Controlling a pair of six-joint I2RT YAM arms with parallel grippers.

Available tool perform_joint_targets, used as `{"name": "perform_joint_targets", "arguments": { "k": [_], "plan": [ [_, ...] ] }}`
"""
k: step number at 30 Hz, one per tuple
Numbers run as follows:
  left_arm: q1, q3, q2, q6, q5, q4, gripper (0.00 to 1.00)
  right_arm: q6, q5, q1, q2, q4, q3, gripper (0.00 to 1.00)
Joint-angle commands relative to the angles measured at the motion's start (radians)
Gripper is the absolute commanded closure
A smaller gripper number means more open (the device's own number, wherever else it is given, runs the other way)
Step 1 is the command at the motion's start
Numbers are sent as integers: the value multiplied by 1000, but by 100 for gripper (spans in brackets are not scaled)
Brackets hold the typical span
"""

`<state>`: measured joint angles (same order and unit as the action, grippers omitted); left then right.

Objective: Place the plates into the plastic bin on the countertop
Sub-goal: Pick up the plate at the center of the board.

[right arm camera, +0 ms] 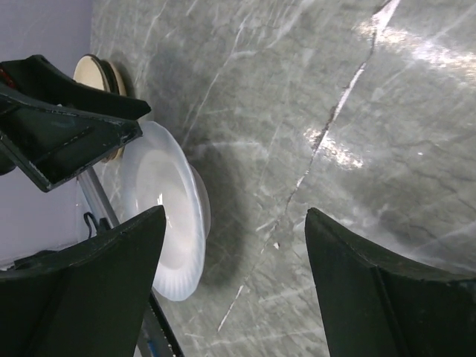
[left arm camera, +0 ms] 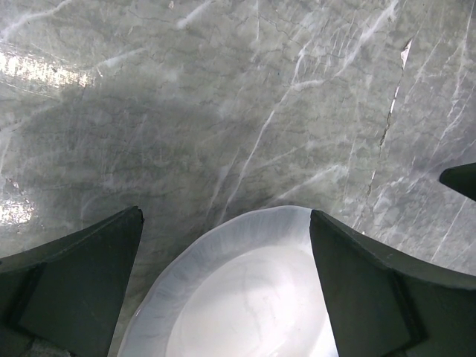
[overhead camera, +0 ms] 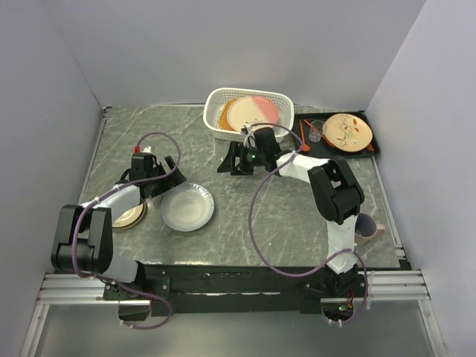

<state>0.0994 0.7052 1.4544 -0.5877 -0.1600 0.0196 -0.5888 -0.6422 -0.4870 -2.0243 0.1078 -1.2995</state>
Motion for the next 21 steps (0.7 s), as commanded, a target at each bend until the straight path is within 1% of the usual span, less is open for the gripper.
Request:
{"name": "perform_joint_targets", "arguments": {
  "k": [1,11,21],
  "plan": [
    [-6,28,-17,3,-21,-29,1,-31,-45,-41,-31,89,14,19],
    [-6,27,-15,6,-24,-30,1,-31,-28,-142,-94,63,-21,22],
    [-6,27,-20,9,-41,-35,1,-29,-47,-186,-139,59,-41,25]
  ]
}}
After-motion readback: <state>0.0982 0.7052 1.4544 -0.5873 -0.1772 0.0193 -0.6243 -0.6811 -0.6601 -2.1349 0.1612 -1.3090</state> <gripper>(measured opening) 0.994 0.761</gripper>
